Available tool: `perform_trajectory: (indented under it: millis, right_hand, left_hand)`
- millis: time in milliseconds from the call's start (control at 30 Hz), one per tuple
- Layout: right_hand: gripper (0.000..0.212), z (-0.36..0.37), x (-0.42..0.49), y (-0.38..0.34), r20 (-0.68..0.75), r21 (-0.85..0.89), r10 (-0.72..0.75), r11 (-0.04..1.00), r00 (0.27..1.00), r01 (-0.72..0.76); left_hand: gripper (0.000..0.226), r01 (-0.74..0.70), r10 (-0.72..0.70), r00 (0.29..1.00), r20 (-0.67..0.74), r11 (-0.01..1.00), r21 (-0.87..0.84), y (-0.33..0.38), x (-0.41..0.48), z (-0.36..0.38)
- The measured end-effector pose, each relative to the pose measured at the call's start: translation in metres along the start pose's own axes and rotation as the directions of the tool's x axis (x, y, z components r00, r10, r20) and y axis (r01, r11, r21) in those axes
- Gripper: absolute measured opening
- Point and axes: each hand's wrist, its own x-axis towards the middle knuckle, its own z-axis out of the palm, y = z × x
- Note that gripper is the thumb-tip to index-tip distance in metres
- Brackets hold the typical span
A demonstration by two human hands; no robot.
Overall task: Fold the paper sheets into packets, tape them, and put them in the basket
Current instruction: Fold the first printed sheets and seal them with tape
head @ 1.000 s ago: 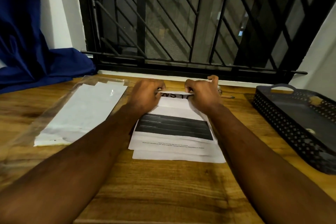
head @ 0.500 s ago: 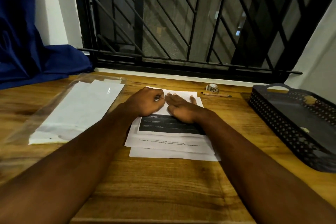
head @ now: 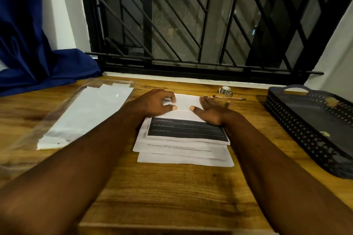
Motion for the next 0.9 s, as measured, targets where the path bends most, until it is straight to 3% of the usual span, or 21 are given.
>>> perform_trajectory:
  millis: [167,333,500,600,700,833,900]
  right_hand:
    - [0.087,0.003,0.004,0.001,-0.064,0.004,0.005,1.000,0.998,-0.005]
    - [0.085,0.007,0.007,0.002,-0.112,0.033,0.011,0.999,0.994,-0.007]
    - [0.083,0.007,0.011,0.002,-0.142,0.074,-0.004,0.997,0.990,0.014]
    - [0.081,0.007,0.013,0.004,-0.171,0.106,-0.013,0.994,0.985,0.031]
    - [0.076,0.006,0.012,0.005,-0.251,0.145,-0.057,0.985,0.966,0.096]
    - [0.066,-0.008,0.004,0.003,-0.438,0.114,-0.161,0.966,0.884,0.232]
    - [0.050,-0.017,-0.001,-0.001,-0.532,0.046,-0.186,0.968,0.826,0.247]
  left_hand:
    - [0.046,0.047,-0.065,0.986,0.151,0.991,0.122,0.013,0.016,-0.011]
    - [0.075,0.186,-0.234,0.909,0.344,0.969,0.165,0.018,0.043,-0.026]
    - [0.068,0.219,-0.311,0.856,0.413,0.942,0.254,0.031,0.064,-0.034]
    - [0.053,0.201,-0.304,0.865,0.399,0.939,0.279,0.033,0.068,-0.033]
    - [0.044,0.147,-0.219,0.926,0.308,0.959,0.240,0.031,0.064,-0.030]
    - [0.049,0.082,-0.104,0.987,0.119,0.981,0.177,0.034,0.045,-0.027]
    - [0.039,0.029,-0.036,0.999,0.036,0.983,0.183,0.037,0.034,-0.028]
